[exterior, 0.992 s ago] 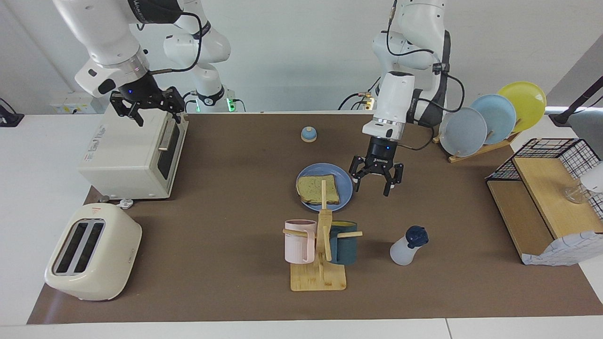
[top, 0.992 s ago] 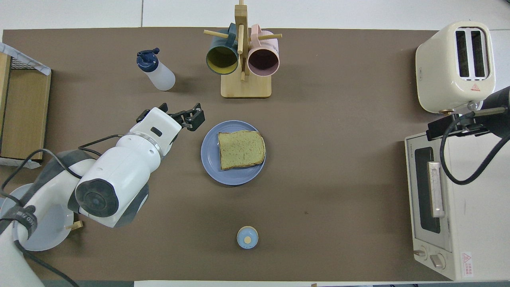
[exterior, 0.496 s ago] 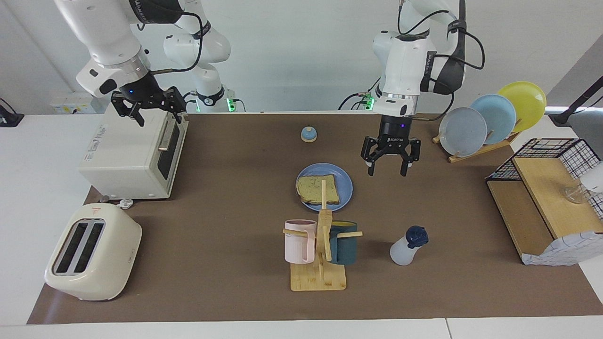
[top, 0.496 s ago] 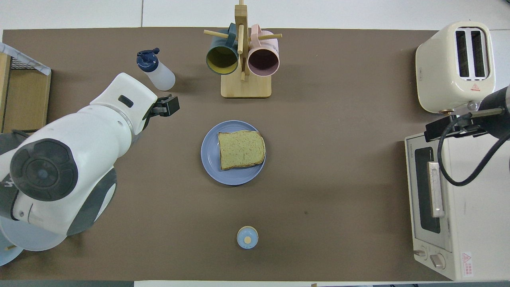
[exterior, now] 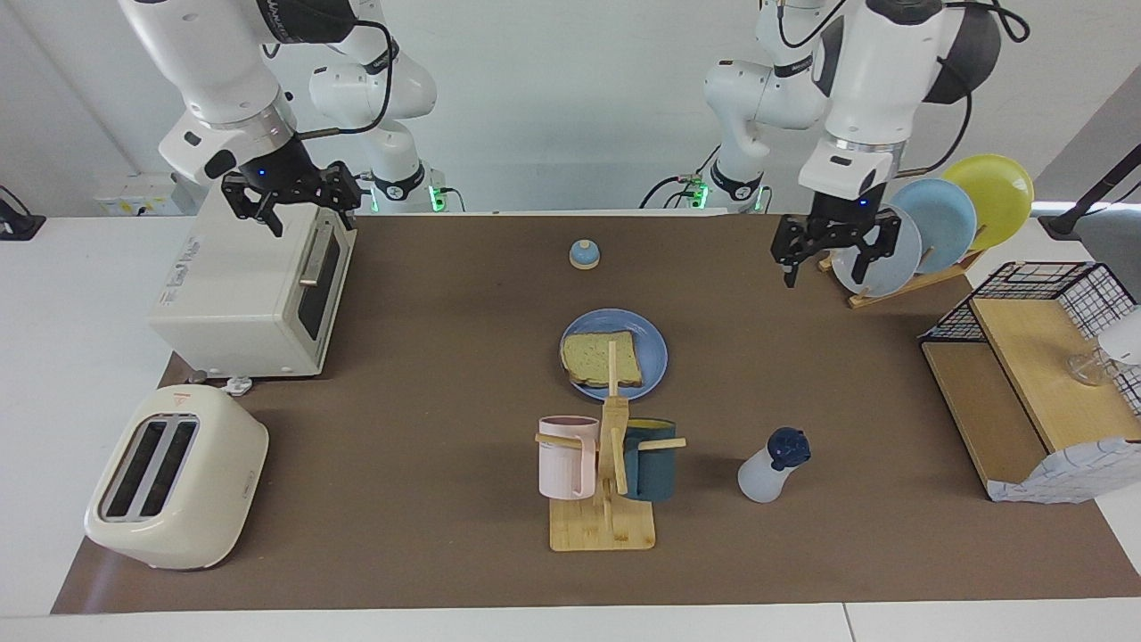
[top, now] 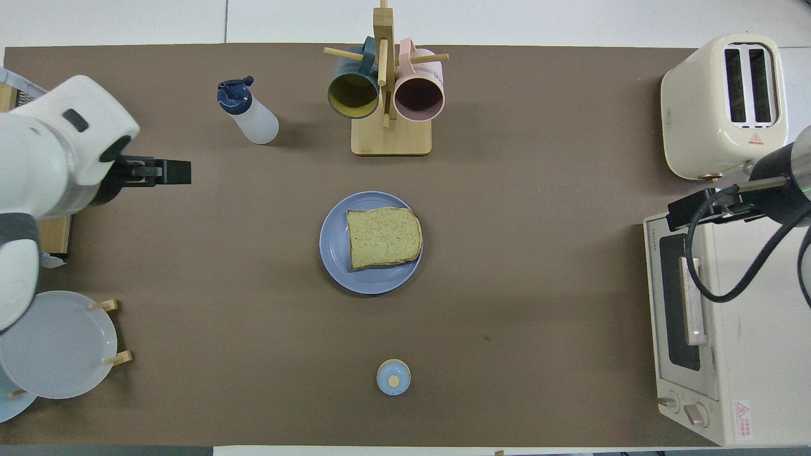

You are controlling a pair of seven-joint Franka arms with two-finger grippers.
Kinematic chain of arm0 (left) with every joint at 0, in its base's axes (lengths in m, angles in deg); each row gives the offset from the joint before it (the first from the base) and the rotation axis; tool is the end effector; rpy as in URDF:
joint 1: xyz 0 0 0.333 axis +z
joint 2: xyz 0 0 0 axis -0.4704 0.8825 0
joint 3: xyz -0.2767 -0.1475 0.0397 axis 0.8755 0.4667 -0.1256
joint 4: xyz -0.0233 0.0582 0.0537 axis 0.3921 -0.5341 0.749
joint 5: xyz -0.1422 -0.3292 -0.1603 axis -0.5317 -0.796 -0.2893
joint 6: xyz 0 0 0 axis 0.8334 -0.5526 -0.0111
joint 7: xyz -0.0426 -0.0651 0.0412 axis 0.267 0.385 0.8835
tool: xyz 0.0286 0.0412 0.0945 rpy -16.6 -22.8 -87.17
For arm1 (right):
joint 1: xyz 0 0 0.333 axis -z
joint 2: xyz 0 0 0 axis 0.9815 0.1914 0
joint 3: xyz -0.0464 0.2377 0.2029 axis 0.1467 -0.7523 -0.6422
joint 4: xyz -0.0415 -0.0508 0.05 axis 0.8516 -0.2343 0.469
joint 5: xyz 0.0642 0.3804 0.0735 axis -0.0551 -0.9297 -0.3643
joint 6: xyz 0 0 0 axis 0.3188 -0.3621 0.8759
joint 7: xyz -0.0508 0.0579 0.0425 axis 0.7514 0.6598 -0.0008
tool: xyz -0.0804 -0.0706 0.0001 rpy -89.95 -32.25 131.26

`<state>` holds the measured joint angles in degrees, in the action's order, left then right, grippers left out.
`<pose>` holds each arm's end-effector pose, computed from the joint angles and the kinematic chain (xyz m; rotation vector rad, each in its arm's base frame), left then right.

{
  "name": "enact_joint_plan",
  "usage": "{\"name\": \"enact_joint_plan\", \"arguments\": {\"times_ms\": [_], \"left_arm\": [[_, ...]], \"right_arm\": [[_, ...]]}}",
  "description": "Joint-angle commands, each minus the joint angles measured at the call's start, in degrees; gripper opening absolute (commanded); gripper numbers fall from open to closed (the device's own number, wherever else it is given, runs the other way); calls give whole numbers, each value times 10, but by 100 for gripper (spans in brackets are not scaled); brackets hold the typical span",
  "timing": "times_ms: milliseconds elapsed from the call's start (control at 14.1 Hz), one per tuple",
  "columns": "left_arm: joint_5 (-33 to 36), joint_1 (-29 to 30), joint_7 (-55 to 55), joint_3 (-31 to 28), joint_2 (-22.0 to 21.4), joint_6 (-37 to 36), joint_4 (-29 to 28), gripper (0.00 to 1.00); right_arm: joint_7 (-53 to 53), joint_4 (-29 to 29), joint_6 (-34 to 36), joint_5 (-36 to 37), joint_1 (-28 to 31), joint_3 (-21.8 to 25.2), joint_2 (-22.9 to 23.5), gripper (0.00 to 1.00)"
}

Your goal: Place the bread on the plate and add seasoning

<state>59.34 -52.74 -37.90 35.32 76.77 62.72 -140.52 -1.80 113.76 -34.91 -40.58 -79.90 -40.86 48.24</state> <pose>0.5400 -0.0894 0.5955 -3.0495 0.1996 -0.2888 0.5315 0.0397 0.6209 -3.1259 -0.1557 0.1547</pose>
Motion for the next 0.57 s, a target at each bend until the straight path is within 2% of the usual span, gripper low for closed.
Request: {"name": "enact_joint_plan", "arguments": {"times_ms": [0,212,496], "left_arm": [[-21,65,85,4,-3,-51,6,100],[-38,128,117,3,-15,-72,0,100],[-39,132,128,-4,-28,-103,-8,100]], "right_arm": [[-2,12,4,0,1,-1,-13,100],[-2,12,4,0,1,-1,-13,100],[-2,12,4,0,1,-1,-13,100]]}}
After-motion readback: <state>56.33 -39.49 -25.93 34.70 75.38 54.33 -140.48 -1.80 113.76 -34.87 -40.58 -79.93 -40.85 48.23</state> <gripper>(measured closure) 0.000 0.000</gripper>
